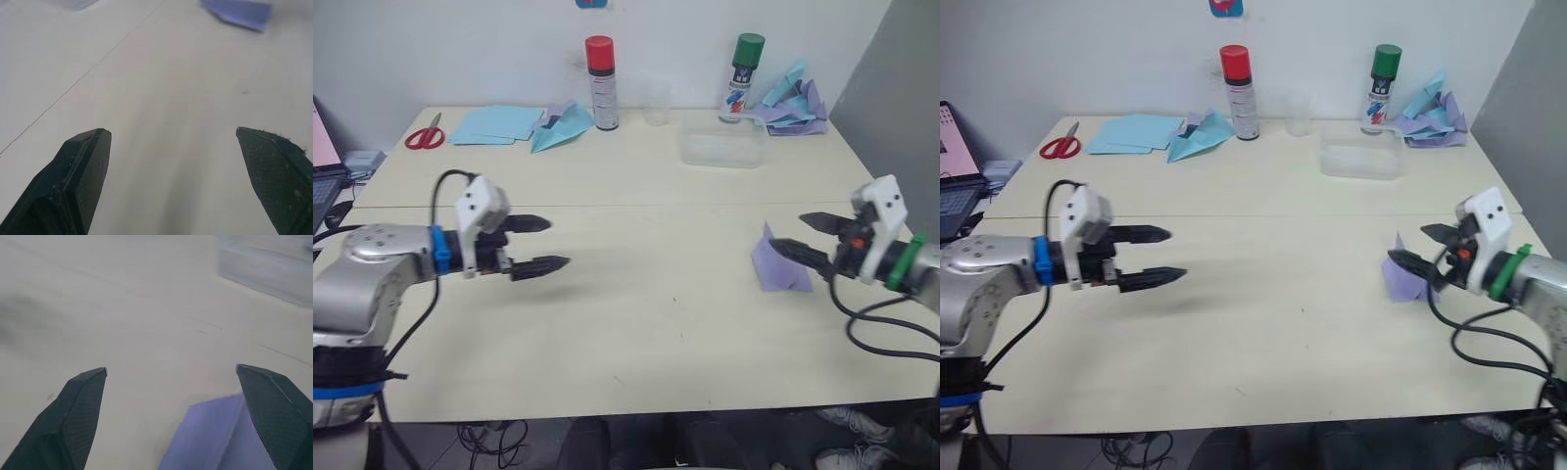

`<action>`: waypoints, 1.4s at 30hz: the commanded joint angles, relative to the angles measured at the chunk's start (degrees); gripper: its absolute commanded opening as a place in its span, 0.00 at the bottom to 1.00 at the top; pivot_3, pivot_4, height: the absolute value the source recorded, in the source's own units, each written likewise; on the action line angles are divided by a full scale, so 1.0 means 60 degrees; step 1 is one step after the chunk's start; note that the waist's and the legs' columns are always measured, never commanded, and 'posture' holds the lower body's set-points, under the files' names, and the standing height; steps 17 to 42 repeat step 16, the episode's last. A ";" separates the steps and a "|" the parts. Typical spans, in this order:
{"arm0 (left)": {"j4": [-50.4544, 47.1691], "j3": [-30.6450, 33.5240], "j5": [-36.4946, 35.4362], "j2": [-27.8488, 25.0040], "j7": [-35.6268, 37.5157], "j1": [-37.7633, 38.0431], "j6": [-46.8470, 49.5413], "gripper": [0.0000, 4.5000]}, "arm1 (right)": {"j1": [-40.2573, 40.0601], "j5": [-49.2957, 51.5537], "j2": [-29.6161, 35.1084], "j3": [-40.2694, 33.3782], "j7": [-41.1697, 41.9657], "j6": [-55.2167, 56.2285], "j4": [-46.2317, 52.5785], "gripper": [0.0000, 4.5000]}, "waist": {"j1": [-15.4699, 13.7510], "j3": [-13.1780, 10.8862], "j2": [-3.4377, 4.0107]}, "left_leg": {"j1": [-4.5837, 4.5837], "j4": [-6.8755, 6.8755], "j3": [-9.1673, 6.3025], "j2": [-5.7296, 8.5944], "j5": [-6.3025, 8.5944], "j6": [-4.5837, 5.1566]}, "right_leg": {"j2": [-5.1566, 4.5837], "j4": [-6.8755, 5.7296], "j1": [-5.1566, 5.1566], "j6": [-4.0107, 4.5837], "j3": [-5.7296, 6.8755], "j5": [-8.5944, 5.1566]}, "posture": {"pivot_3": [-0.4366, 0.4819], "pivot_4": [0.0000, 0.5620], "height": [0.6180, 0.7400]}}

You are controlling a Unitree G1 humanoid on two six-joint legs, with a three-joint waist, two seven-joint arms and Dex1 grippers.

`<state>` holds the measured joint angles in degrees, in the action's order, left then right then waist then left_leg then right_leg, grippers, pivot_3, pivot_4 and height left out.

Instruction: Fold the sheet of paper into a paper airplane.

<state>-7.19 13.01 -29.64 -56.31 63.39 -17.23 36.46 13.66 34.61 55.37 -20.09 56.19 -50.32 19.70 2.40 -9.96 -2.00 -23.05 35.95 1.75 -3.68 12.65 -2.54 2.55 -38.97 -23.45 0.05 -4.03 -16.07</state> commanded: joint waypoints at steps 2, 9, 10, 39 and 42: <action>-0.0252 0.1556 0.0044 -0.0314 -0.0429 0.1143 0.0023 1.00 | -0.0246 -0.0197 0.1182 -0.0224 0.1730 0.1291 -0.1109 1.00 | -0.0006 -0.0004 -0.0008 | 0.0008 0.0002 0.0009 -0.0001 0.0001 0.0002 | -0.0050 -0.0003 0.0003 0.0005 0.0001 -0.0007 | 0.48 0.27 1.00; -0.0231 0.2772 0.0279 -0.0269 -0.0767 0.2337 -0.0443 1.00 | -0.0664 -0.0621 0.1688 -0.0754 0.1767 0.1795 -0.1818 1.00 | -0.0006 -0.0009 -0.0021 | 0.0017 0.0010 0.0009 0.0000 0.0000 0.0002 | -0.0087 -0.0018 0.0012 -0.0017 0.0000 0.0012 | 0.48 0.27 1.00; -0.0249 0.2851 0.0229 -0.0223 -0.0825 0.2379 -0.0420 1.00 | -0.0798 -0.0667 0.1713 -0.0857 0.1727 0.1855 -0.1853 1.00 | -0.0008 -0.0009 -0.0021 | 0.0013 0.0009 0.0013 0.0002 0.0000 0.0002 | -0.0097 -0.0014 0.0011 -0.0017 0.0000 0.0009 | 0.48 0.27 1.00; -0.0393 0.2508 0.0188 0.0027 -0.1154 0.2309 -0.0534 1.00 | -0.1218 -0.0780 0.1473 -0.0966 0.1451 0.2141 -0.1842 1.00 | -0.0062 -0.0009 -0.0022 | 0.0011 0.0010 0.0016 0.0009 0.0000 0.0001 | -0.0107 -0.0012 0.0013 -0.0025 -0.0001 0.0008 | 0.48 0.27 1.00; -0.0393 0.2508 0.0188 0.0027 -0.1154 0.2309 -0.0534 1.00 | -0.1218 -0.0780 0.1473 -0.0966 0.1451 0.2141 -0.1842 1.00 | -0.0062 -0.0009 -0.0022 | 0.0011 0.0010 0.0016 0.0009 0.0000 0.0001 | -0.0107 -0.0012 0.0013 -0.0025 -0.0001 0.0008 | 0.48 0.27 1.00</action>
